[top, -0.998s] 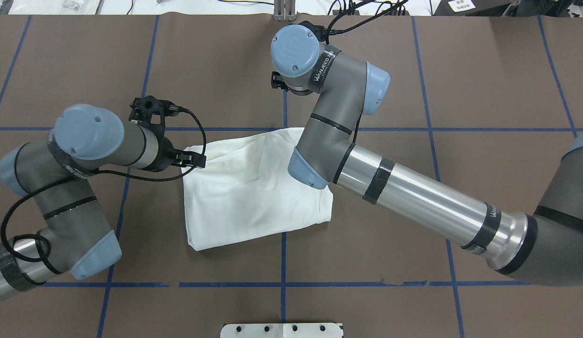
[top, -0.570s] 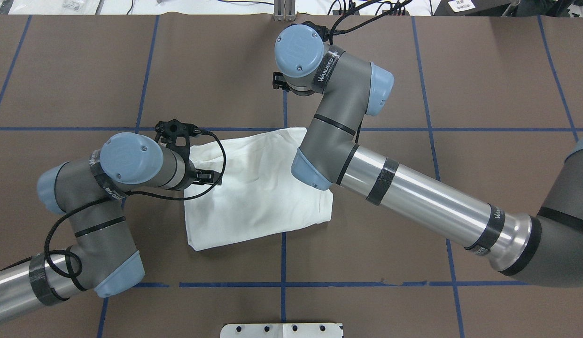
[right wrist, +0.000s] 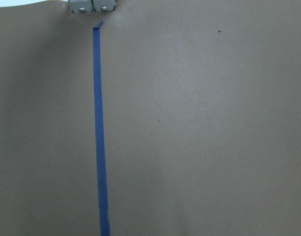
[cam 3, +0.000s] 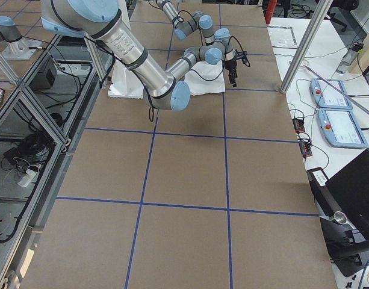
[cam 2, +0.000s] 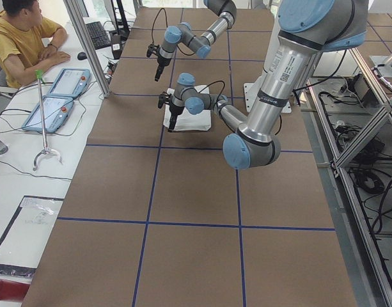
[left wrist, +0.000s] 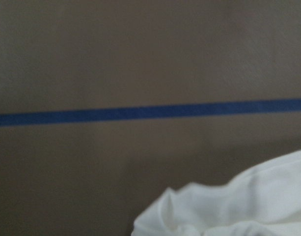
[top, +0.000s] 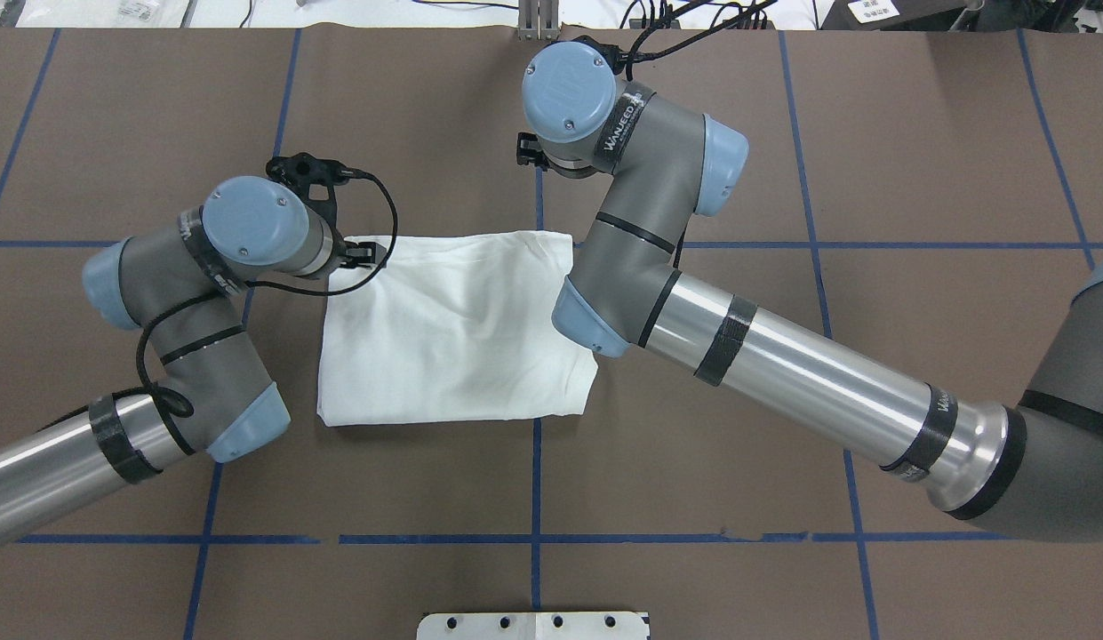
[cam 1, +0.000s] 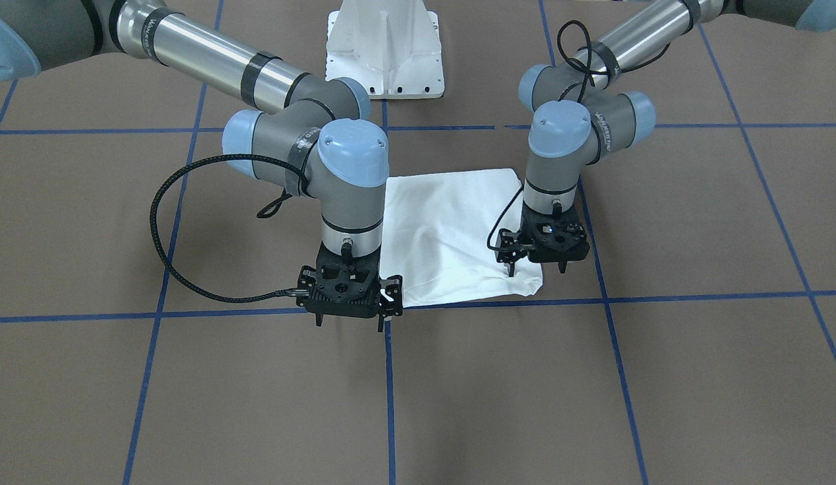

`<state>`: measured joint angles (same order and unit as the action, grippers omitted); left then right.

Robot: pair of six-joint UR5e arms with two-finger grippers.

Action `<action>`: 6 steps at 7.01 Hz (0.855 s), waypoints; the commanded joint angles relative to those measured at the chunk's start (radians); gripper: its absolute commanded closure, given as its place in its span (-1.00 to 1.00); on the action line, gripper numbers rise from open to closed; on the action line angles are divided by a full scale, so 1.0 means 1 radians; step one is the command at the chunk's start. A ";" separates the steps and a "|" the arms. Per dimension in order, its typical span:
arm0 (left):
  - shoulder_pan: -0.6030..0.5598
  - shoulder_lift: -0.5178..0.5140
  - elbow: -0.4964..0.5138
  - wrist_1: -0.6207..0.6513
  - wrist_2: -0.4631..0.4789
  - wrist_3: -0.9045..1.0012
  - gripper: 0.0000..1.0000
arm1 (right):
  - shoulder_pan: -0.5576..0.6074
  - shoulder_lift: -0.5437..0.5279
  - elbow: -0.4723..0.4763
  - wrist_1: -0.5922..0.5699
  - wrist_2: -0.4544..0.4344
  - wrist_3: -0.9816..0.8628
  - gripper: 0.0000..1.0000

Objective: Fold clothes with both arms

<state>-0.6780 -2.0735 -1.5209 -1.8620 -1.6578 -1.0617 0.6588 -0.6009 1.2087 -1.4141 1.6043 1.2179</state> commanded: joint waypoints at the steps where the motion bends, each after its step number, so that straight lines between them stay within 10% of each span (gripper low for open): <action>1: -0.074 -0.003 0.066 -0.009 0.004 0.081 -1.00 | -0.001 -0.010 0.003 0.003 0.000 0.000 -0.99; 3: -0.118 -0.019 0.009 -0.006 -0.046 0.168 -1.00 | 0.033 -0.023 0.044 -0.002 0.102 -0.032 -0.99; 6: -0.236 0.065 -0.377 0.275 -0.218 0.394 -1.00 | 0.213 -0.251 0.312 -0.067 0.409 -0.269 -1.00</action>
<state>-0.8740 -2.0489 -1.7309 -1.7264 -1.8260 -0.7571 0.7958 -0.7354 1.3902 -1.4371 1.9111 1.0707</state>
